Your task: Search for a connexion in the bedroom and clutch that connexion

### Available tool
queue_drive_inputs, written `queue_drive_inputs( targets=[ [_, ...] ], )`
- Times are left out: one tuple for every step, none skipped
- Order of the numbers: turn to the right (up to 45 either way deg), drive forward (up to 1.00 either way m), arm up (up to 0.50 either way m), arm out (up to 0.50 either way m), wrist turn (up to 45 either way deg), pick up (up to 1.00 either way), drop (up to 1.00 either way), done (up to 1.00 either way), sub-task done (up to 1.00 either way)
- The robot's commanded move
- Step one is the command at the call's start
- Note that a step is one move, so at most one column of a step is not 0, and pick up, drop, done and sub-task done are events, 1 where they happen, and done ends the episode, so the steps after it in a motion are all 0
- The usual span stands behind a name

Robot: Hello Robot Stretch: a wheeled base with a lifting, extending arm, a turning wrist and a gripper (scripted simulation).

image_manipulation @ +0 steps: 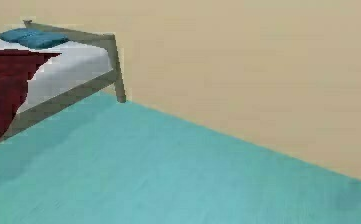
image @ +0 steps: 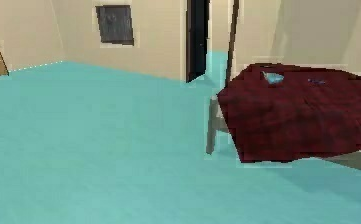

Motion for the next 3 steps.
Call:
queue_drive_inputs(
  targets=[
    [-45.0,0.00,0.00,0.00,0.0,0.00,0.00,0.00,0.00],
    [-45.0,0.00,0.00,0.00,0.0,0.00,0.00,0.00,0.00],
    [-3.0,0.00,0.00,0.00,0.0,0.00,0.00,0.00,0.00]
  ],
)
